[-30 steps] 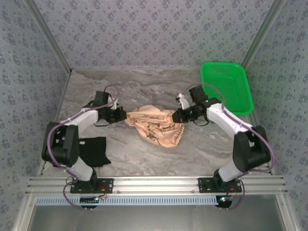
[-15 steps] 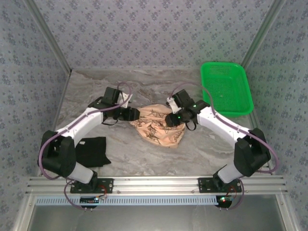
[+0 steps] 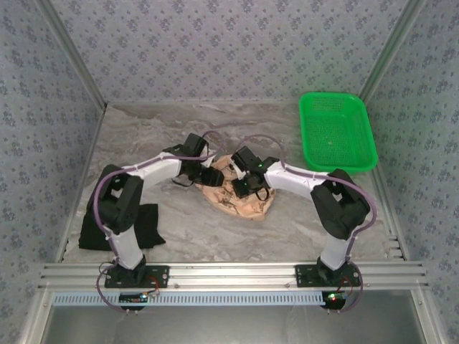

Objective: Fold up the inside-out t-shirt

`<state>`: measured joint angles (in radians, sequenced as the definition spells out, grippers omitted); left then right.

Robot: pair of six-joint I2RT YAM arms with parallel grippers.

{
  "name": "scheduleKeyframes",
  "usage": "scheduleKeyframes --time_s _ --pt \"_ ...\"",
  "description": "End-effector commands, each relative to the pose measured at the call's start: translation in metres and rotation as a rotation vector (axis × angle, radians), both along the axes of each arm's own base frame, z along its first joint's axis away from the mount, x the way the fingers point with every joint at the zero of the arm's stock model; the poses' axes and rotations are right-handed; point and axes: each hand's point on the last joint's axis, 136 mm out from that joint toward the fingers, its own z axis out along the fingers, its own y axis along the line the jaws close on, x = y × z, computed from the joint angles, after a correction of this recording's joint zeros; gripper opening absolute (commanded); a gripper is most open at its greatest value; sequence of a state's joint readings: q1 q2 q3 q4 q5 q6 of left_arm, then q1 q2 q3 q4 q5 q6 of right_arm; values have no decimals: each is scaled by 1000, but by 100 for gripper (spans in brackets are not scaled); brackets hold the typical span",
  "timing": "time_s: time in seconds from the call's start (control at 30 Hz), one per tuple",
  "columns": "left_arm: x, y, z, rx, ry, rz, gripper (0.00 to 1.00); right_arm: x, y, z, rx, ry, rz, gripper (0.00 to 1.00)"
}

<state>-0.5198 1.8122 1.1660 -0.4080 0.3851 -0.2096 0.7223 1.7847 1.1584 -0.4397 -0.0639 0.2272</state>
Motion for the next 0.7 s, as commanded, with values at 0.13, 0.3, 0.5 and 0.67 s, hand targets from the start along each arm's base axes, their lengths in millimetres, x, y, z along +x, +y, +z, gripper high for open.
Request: scheduleKeyframes --time_s 0.13,0.3,0.5,0.67 --pt "29 19 66 -238 -49 36 0 4 1 86 194 -124 150 0" --pt "24 58 125 -348 -113 145 0 0 -73 97 134 -30 1 0" --pt "2 79 68 -436 141 299 3 -18 -136 31 -70 120 -165 5" --pt "-11 72 47 -369 196 300 33 -11 -121 32 -122 65 -136 31"
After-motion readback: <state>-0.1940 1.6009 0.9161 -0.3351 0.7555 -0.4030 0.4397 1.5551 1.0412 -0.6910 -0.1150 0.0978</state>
